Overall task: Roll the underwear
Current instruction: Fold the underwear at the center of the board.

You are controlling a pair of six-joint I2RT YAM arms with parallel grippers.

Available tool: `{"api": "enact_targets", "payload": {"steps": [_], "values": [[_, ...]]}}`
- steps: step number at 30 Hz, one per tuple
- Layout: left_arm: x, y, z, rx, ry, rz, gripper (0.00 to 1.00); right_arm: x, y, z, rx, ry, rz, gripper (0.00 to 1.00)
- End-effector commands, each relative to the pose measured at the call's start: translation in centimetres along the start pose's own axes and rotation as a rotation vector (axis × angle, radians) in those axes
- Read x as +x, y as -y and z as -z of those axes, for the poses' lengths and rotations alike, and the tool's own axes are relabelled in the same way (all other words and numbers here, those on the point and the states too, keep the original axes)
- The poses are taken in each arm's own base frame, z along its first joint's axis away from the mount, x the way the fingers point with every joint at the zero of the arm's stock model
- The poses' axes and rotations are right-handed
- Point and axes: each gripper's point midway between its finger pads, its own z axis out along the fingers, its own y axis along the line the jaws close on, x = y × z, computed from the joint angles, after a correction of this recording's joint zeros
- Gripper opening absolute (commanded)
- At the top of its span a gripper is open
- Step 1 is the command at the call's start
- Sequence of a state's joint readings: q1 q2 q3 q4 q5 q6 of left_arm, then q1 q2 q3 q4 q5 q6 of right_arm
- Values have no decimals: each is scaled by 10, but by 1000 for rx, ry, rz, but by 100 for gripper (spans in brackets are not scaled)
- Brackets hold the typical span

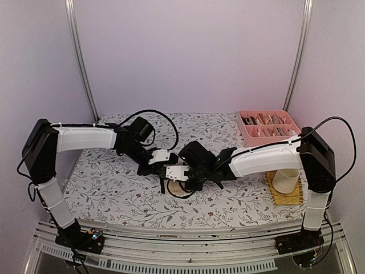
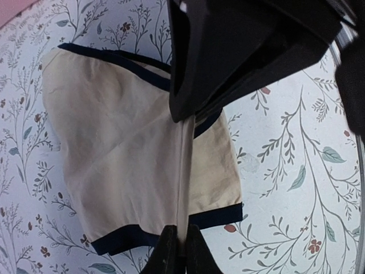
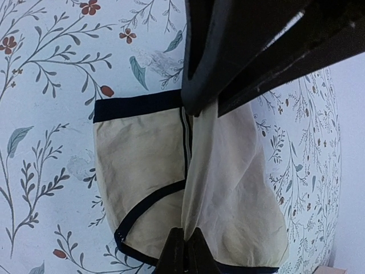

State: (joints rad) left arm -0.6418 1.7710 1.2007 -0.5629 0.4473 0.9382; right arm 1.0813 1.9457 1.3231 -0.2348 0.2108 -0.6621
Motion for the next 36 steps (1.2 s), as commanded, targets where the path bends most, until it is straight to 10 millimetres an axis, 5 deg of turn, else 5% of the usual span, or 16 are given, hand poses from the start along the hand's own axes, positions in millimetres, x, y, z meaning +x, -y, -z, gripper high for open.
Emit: {"api": "enact_targets", "payload": {"steps": [1, 13, 17, 26, 36], "values": [[-6, 10, -2, 10, -1, -29, 11, 7, -9, 12, -32, -19, -17, 2], [1, 21, -13, 43, -27, -14, 15, 5, -39, 10, -113, 6, 15, 2], [7, 20, -14, 45, -35, -3, 45, 6, -45, 10, -120, 2, 24, 2], [4, -2, 5, 37, 30, 51, 78, 9, -54, 8, -132, -9, 30, 2], [16, -36, -12, -12, 7, 210, 79, 4, -61, 4, -151, -14, 39, 3]]}}
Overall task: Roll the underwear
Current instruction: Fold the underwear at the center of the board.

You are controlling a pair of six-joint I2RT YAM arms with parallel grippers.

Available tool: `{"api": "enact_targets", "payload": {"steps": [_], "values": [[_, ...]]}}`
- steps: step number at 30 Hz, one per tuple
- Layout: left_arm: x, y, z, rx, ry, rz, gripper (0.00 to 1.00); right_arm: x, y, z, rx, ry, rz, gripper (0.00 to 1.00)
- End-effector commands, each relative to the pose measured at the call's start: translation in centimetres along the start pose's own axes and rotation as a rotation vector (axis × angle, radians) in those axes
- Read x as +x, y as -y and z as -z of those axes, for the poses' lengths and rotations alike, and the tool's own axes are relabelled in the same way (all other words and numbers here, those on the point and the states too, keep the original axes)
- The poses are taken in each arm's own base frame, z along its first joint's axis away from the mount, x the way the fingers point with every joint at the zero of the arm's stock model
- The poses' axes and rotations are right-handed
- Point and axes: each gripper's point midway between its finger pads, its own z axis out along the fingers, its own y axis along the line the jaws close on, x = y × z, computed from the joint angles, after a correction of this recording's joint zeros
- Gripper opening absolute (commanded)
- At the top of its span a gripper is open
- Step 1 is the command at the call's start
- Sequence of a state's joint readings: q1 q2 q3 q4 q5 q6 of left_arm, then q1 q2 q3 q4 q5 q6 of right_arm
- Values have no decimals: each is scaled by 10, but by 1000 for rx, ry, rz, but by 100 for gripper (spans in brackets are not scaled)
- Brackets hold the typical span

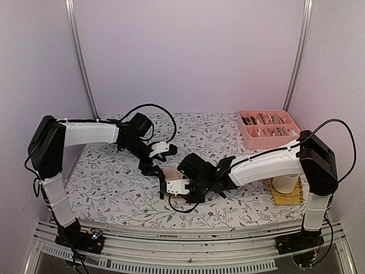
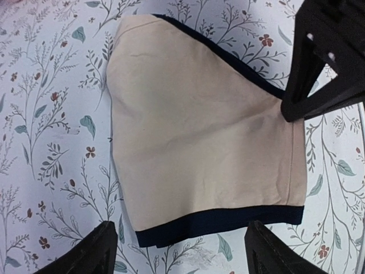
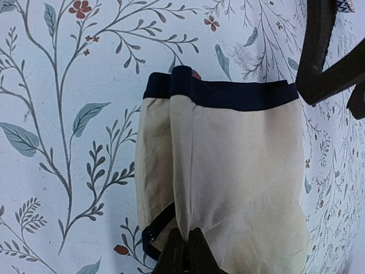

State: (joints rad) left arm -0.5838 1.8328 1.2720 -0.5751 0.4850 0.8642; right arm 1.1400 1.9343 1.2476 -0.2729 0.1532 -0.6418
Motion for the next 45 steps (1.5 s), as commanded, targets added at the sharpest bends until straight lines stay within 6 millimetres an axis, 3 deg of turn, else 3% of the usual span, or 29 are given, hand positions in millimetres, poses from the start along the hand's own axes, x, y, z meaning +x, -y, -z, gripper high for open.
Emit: {"api": "enact_targets", "payload": {"steps": [1, 11, 13, 22, 25, 27, 31, 34, 37, 39, 42, 44, 45], "values": [[9, -15, -15, -16, -19, 100, 79, -7, -7, 1, -21, 8, -2, 4], [19, -46, -25, -121, -60, 173, 77, -20, 10, 5, 38, 29, -34, 3], [30, -47, -35, -115, -85, 192, 74, -23, 11, 8, 36, 43, -33, 3], [46, -54, -44, -130, -135, 204, 69, -19, -9, 6, -34, 46, 1, 4], [48, -55, -47, -131, -145, 207, 70, -15, -16, 5, -58, 26, 20, 13], [47, -59, -45, -143, -144, 206, 70, -14, -18, 8, -71, 20, 25, 26], [38, -68, -36, -181, -134, 198, 72, -19, -15, 26, -82, 46, 13, 43], [25, -75, -24, -210, -110, 185, 77, -25, 1, 44, -67, 94, -34, 51], [6, -77, -8, -230, -61, 172, 78, -19, 39, 52, -6, 136, -176, 52], [-8, -70, 5, -225, -13, 155, 76, -1, 70, 50, 38, 142, -306, 46], [-17, -47, 9, -165, 37, 131, 69, 18, 99, 47, 18, 191, -494, 29], [-17, -27, 5, -125, 47, 108, 60, 26, 110, 43, -6, 239, -582, 22], [-17, -19, 4, -111, 52, 94, 50, 31, 116, 40, -14, 252, -625, 20]]}}
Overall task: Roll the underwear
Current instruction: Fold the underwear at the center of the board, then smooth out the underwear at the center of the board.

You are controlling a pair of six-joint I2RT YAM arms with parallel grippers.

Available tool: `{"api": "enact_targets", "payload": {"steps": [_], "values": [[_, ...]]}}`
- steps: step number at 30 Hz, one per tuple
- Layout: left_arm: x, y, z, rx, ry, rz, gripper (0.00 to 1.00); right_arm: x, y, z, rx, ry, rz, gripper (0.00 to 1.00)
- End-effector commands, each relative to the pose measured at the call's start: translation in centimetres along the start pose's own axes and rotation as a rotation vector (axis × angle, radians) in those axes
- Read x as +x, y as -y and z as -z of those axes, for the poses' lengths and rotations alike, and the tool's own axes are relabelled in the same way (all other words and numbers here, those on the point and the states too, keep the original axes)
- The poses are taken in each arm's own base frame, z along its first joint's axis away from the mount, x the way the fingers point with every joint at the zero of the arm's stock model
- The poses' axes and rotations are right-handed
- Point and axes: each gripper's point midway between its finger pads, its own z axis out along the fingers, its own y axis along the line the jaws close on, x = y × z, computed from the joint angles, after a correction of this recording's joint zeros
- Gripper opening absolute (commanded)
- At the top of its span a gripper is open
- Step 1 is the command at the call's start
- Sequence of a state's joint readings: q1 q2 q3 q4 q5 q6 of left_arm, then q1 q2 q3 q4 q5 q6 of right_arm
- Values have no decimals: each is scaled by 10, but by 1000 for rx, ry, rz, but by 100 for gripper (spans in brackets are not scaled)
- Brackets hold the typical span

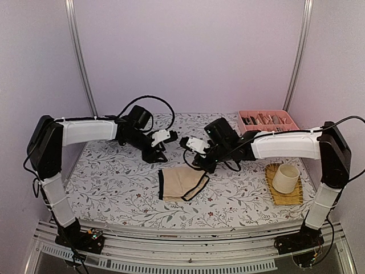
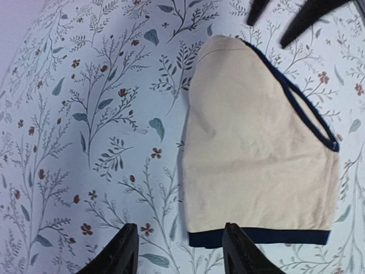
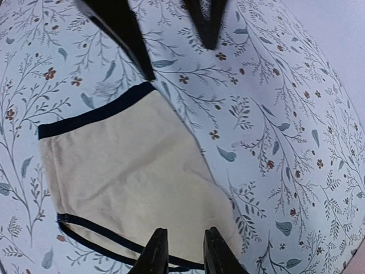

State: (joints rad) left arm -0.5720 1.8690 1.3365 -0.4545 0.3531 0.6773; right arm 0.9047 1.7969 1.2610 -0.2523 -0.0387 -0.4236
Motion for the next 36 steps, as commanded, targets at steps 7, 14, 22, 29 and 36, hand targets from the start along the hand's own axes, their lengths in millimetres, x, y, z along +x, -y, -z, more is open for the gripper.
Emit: {"api": "enact_targets", "payload": {"steps": [7, 14, 22, 29, 36], "values": [[-7, 84, 5, 197, 90, -110, 18, 27, 50, -29, -98, 91, -436, 10], [8, 118, -11, 266, 37, -175, 7, 56, 50, -51, -107, -5, -531, 9], [55, 151, -16, 375, -90, -223, 0, 84, 41, -64, -156, -86, -650, 9], [81, 159, -14, 392, -171, -232, 0, 104, 32, -65, -157, -154, -696, 9], [100, 158, -20, 376, -240, -211, 0, 127, 34, -74, -108, -238, -699, 9]]}}
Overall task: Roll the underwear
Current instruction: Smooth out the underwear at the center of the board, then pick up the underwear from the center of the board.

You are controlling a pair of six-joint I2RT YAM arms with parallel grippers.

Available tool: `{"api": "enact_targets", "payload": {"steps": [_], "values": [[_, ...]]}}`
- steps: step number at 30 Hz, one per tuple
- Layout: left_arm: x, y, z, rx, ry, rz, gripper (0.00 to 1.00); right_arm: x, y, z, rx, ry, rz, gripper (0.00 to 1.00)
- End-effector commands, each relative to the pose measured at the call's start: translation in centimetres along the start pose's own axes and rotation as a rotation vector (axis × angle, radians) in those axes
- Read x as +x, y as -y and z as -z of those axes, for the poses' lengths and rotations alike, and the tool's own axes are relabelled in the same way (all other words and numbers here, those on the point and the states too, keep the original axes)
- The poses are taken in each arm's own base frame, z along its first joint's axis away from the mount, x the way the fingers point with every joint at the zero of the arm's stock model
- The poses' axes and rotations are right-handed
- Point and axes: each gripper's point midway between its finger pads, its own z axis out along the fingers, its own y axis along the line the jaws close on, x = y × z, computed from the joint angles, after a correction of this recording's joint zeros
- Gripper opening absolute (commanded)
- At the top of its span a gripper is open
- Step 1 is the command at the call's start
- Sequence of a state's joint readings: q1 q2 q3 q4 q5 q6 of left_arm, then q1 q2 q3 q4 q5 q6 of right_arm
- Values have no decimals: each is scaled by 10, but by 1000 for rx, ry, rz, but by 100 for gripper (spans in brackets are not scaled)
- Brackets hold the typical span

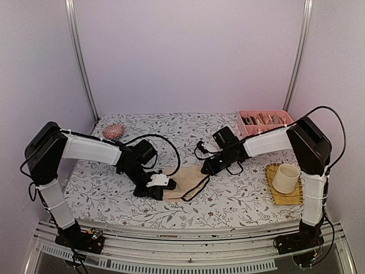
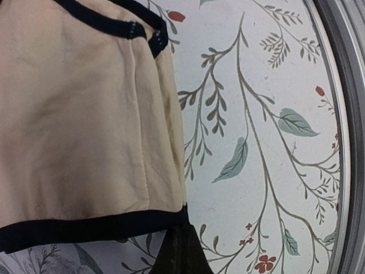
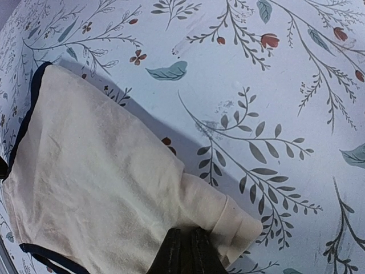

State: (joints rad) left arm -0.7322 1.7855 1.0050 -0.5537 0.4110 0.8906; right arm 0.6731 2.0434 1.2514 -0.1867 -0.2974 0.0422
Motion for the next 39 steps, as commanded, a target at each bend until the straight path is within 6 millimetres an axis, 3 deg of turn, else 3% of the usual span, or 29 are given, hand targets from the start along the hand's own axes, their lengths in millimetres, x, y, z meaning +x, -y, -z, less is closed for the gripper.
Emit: {"api": "enact_targets", "payload": {"steps": [1, 4, 9, 10, 14, 17, 20, 25, 28, 34, 39], "values": [[20, 7, -13, 24, -77, 21, 0, 21, 16, -10, 62, -83, -34, 8], [19, 8, -11, 24, -70, 20, 0, 19, 17, -7, 74, -76, -20, 9], [-3, -2, 19, -56, 17, -29, 2, -17, -6, 26, 52, 57, 102, 13], [-9, -5, 30, -90, 44, -48, 12, -24, -13, 35, 56, 88, 140, 16], [-19, -10, 59, -172, 118, -106, 30, -41, -45, 64, 99, 193, 303, 35], [-23, -14, 71, -241, 163, -147, 34, -44, -77, 81, 115, 275, 461, 47], [-23, -11, 72, -286, 190, -205, 37, -32, -105, 89, 132, 349, 650, 55], [-15, -4, 64, -338, 210, -294, 38, 7, -141, 81, 136, 395, 994, 66], [-11, -2, 61, -347, 207, -300, 38, 25, -158, 64, 145, 363, 1132, 68], [-8, 2, 56, -323, 215, -278, 37, 40, -167, 26, 210, 271, 1260, 69], [-6, 5, 54, -316, 217, -268, 37, 44, -158, 6, 269, 208, 1279, 67]]}}
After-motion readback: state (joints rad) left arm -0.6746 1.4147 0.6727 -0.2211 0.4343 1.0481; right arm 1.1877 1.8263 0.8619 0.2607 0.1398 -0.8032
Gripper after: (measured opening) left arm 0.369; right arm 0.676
